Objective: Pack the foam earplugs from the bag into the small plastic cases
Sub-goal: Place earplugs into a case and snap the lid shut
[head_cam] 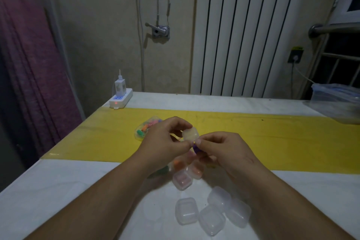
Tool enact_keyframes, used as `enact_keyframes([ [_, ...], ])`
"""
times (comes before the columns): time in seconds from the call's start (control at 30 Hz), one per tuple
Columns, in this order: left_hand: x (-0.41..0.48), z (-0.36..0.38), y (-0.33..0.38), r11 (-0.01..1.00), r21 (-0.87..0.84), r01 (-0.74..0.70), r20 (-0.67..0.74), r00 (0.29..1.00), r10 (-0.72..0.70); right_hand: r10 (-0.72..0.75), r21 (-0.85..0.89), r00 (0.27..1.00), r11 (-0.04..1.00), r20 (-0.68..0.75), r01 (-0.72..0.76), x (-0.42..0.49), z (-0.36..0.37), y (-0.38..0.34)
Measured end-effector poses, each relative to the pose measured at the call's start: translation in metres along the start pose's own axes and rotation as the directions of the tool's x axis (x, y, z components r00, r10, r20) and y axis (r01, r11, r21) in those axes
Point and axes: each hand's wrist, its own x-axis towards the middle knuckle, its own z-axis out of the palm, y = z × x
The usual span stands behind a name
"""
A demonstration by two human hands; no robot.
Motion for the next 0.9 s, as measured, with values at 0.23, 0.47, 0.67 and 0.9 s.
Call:
enact_keyframes([
  [0.23, -0.001, 0.001, 0.001, 1.000, -0.001, -0.006, -0.006, 1.000, 0.006, -0.005, -0.040, 1.000, 0.999, -0.009, 0.005, -0.002, 0.003, -0.002],
  [0.47, -0.002, 0.002, 0.002, 1.000, 0.002, 0.012, 0.021, 1.000, -0.013, 0.020, -0.120, 0.997, 0.992, -0.072, -0.029, -0.001, 0.008, -0.003],
  [0.67, 0.002, -0.004, 0.013, 0.907, -0.361, 0.218, 0.044, 0.975, -0.216, 0.045, -0.086, 0.988, 0.995, -0.145, -0.058, 0.003, 0.003, -0.003],
  [0.9, -0.002, -0.005, 0.011, 0.909, -0.297, 0.292, 0.158, 0.954, -0.255, 0.010, -0.024, 0.992, 1.000, -0.127, -0.013, 0.003, 0.000, -0.001],
])
